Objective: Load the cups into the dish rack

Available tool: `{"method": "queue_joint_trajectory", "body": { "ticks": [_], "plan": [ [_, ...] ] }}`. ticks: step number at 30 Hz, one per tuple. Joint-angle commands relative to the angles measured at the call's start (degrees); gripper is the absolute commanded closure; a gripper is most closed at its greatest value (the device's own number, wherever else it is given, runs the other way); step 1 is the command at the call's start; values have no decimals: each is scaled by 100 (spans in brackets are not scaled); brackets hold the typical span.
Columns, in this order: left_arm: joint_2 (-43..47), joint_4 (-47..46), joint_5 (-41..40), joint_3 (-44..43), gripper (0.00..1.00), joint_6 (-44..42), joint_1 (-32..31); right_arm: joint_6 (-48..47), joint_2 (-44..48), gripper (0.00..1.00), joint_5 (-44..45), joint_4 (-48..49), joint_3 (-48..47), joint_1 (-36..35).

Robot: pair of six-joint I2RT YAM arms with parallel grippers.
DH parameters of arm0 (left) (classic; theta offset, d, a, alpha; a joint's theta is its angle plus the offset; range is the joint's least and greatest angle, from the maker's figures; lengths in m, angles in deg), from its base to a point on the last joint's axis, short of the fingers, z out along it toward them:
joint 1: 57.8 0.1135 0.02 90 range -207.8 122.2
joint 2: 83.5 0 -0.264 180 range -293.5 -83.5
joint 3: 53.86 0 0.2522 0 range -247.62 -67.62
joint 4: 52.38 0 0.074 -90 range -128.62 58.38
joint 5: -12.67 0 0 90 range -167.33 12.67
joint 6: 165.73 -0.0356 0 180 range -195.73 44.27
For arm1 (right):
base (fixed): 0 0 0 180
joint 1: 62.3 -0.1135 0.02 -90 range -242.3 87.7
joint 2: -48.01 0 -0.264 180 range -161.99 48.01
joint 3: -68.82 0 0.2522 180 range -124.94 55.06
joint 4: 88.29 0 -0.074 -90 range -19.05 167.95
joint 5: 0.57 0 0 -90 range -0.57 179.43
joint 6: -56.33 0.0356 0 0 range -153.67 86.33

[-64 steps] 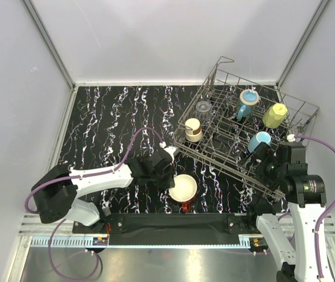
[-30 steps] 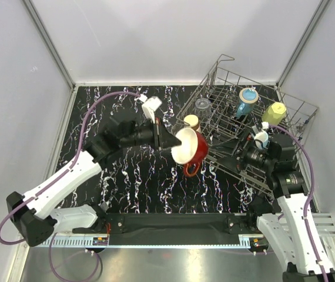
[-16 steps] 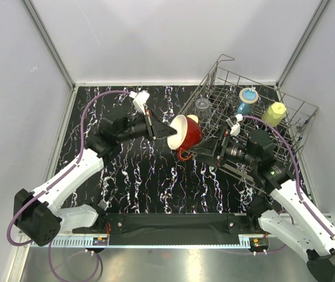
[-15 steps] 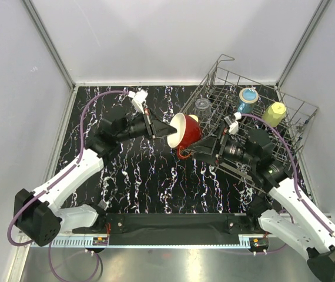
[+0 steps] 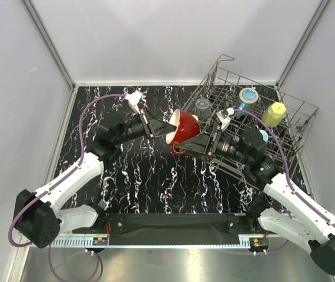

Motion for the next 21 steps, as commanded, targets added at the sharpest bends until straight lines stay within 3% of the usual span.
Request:
{"method": "queue_joint_trajectory", "body": {
  "ticks": [1,4,9,21],
  "plan": [
    [399,-908,395,-47,100,189,-106,126,215,8,730,55,-157,-15],
    [486,-759,360,-117,100,154,-106,-41,479,8,985,-666,-280,-15],
    [662,-494,185,-161,100,40,-106,98,796,6,951,-722,-263,-15],
    [724,-583,44,-21,100,189,-115,301,-126,6,941,640,-421,-771]
  ]
}}
